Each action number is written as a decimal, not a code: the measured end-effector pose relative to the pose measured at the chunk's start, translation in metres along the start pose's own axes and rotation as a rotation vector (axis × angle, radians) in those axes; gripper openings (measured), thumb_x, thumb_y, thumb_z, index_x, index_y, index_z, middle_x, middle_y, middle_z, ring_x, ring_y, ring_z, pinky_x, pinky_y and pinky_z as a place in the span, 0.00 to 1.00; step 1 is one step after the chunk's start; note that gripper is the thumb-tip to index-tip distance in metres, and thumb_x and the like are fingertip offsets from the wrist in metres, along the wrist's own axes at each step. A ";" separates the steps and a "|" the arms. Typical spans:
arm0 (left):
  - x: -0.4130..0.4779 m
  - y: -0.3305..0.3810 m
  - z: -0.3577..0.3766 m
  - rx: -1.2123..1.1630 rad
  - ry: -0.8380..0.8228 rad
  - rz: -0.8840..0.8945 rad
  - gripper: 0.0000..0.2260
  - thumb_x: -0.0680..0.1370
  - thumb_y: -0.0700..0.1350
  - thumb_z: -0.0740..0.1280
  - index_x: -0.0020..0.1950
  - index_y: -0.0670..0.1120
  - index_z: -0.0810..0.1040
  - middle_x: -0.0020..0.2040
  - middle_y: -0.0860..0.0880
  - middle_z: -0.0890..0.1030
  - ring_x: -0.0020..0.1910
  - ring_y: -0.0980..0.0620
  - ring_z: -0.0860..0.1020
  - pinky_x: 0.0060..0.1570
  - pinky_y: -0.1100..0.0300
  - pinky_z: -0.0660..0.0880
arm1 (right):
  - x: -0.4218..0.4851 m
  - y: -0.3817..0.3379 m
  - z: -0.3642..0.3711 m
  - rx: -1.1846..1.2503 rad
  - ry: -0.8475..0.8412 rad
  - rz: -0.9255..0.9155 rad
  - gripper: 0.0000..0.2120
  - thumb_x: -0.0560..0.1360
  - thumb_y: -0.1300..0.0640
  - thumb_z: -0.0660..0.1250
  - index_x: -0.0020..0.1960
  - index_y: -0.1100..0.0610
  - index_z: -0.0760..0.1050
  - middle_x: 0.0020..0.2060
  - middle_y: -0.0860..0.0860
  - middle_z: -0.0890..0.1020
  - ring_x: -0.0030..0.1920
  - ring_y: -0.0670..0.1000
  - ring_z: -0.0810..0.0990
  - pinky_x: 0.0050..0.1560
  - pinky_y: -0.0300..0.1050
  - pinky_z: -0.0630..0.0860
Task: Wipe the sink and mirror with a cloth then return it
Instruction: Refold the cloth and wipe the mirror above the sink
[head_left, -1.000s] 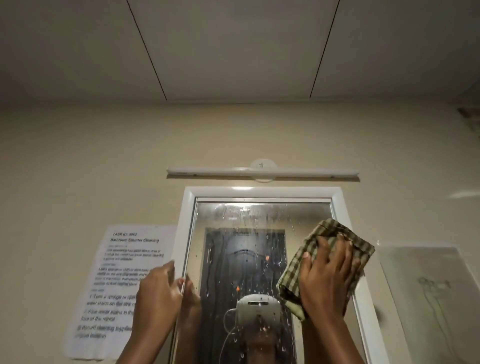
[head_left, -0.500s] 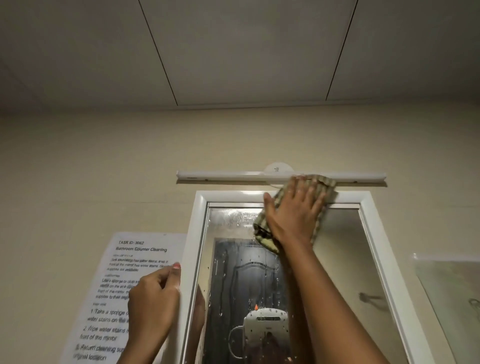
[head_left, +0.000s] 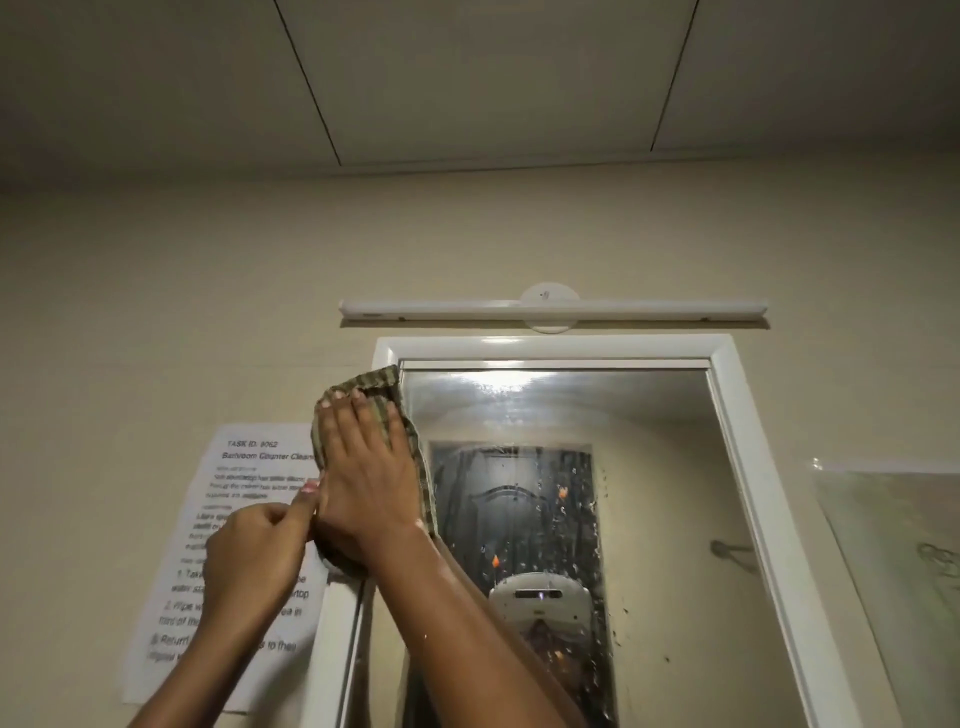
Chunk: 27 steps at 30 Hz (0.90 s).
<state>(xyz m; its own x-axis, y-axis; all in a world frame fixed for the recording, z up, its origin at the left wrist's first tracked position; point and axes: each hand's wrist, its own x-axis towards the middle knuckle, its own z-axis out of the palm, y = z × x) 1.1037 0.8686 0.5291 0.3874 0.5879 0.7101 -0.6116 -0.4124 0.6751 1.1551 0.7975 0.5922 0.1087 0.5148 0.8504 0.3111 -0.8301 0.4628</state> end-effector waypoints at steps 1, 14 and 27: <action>0.000 -0.002 -0.001 0.052 0.009 0.031 0.22 0.78 0.55 0.61 0.37 0.38 0.82 0.36 0.39 0.84 0.38 0.40 0.81 0.48 0.45 0.78 | -0.006 0.002 -0.001 0.019 0.005 -0.007 0.32 0.79 0.45 0.46 0.76 0.57 0.40 0.77 0.53 0.44 0.76 0.53 0.39 0.71 0.53 0.29; 0.002 0.034 0.016 0.122 -0.054 0.182 0.11 0.72 0.41 0.71 0.53 0.39 0.82 0.50 0.40 0.85 0.51 0.41 0.81 0.56 0.49 0.77 | -0.148 0.179 -0.065 -0.103 0.169 0.543 0.30 0.77 0.44 0.44 0.76 0.48 0.41 0.77 0.48 0.46 0.76 0.49 0.41 0.73 0.57 0.35; -0.007 0.039 0.013 -0.033 -0.036 0.075 0.09 0.74 0.40 0.66 0.48 0.39 0.84 0.46 0.39 0.85 0.48 0.40 0.82 0.56 0.49 0.77 | -0.255 0.135 -0.040 -0.146 0.340 0.980 0.32 0.75 0.45 0.46 0.76 0.60 0.48 0.75 0.58 0.53 0.75 0.60 0.51 0.73 0.53 0.37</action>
<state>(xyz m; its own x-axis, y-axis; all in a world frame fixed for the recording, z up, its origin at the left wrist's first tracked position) 1.0858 0.8396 0.5531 0.3643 0.5306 0.7654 -0.6622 -0.4304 0.6135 1.1312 0.5455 0.4475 -0.0264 -0.4661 0.8843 0.1103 -0.8806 -0.4608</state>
